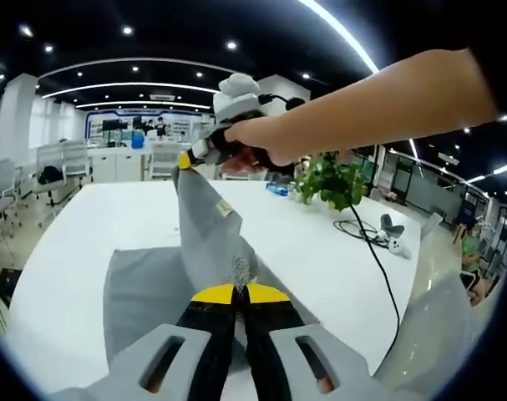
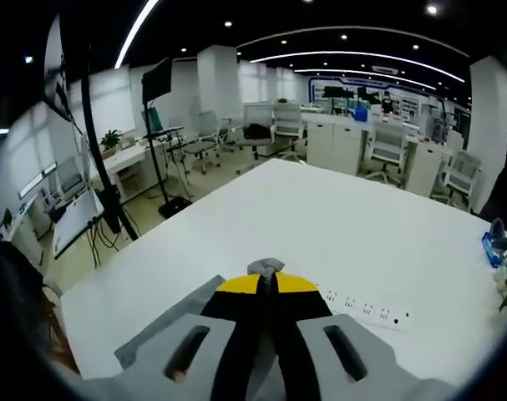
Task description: Fold the towel on the table until its edges align and the towel forms a compact rectangular stack.
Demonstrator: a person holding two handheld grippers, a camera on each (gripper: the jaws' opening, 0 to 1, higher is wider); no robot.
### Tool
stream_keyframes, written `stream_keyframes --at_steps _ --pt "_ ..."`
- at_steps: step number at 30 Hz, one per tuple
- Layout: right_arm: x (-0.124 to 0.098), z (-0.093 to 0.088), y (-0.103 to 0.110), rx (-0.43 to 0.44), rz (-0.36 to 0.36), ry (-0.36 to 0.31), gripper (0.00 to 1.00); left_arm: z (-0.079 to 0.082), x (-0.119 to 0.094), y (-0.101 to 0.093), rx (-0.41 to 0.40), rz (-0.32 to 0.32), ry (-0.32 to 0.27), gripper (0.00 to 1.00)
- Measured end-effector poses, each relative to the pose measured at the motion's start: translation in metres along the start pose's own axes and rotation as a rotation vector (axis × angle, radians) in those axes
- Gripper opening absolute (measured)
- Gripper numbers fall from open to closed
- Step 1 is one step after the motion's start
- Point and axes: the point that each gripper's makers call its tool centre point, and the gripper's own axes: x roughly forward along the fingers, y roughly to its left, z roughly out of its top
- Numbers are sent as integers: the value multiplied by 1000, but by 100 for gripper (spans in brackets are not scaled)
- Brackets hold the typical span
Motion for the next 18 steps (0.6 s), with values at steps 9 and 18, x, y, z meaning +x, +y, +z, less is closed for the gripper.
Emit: stream_keyframes --at_steps 9,18 --pt "27 -7 21 -5 42 11 2 -24 -5 20 -34 31 28 3" --pt "53 -19 43 -14 77 32 2 -46 -13 42 -66 63 54 3"
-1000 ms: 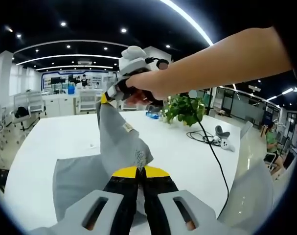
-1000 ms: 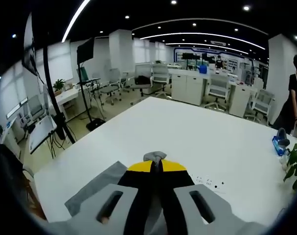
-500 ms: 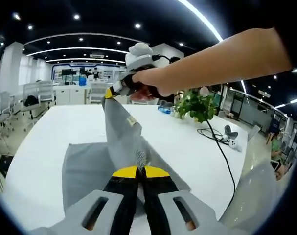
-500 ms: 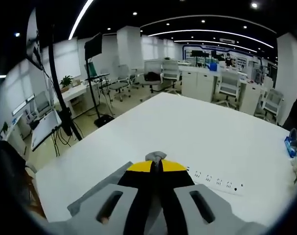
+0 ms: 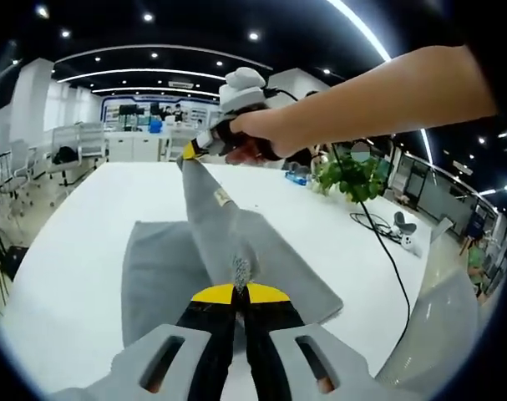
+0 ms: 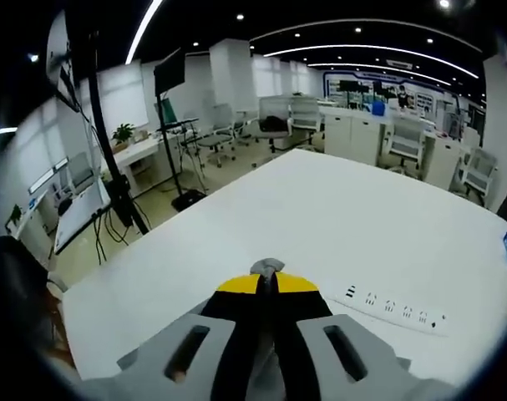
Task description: Fold the towel on the table until its edges align and the towel forms a compact rectangular stack.
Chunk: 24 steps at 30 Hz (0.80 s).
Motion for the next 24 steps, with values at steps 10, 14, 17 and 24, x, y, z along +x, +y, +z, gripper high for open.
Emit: stream_keyframes --at_steps 10,14,17,24 --pt "30 -16 20 -13 25 31 2 -22 -2 22 -9 37 33 3" --pt "42 -22 22 -14 12 42 2 -31 2 31 -2 51 53 3" --pt "50 -26 25 -5 10 46 2 -39 5 40 -10 59 63 3" --pt "63 -36 27 -1 0 58 2 -54 7 53 -19 77 93 3"
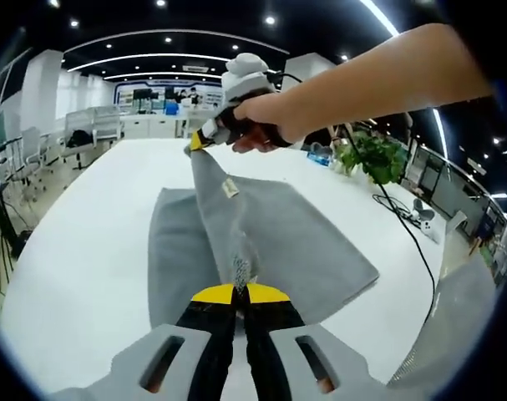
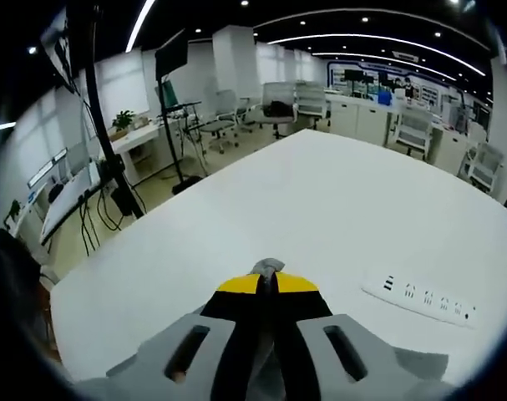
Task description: Fold the towel on the table until its edges align and the towel forms a compact rectangular stack.
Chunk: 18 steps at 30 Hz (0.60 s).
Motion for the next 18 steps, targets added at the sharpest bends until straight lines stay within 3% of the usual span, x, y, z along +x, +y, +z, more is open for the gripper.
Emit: stream_keyframes --at_steps 3,13,18 --pt "7 -5 1 15 -2 3 2 -10 4 7 0 9 16 3" --pt "22 -13 7 -11 -20 22 3 -18 8 12 17 22 66 3" --pt "28 -16 8 -19 -22 28 3 -31 12 17 33 31 90 3"
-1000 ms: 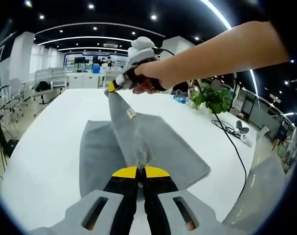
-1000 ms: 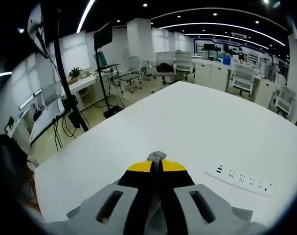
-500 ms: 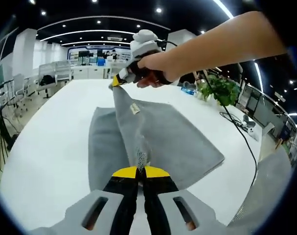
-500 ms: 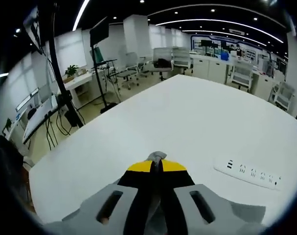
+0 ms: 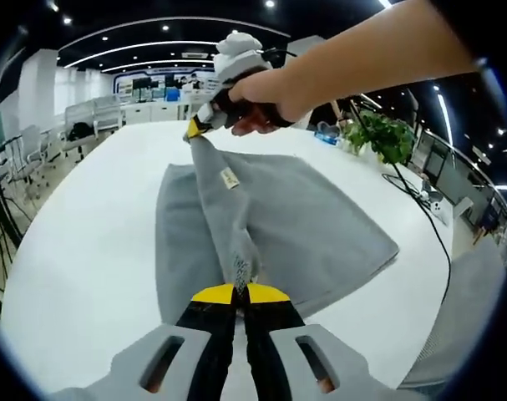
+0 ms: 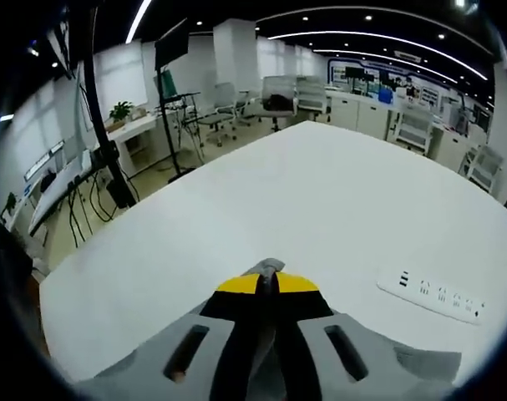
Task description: Fold the towel on the table until its edges align and the towel forms a compact rectangular stack.
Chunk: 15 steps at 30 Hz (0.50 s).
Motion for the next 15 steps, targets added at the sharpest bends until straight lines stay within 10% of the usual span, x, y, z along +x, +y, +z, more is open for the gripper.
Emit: stream_keyframes --at_steps 15 --pt "9 1 9 -6 38 -40 5 -18 -8 11 -44 21 31 11"
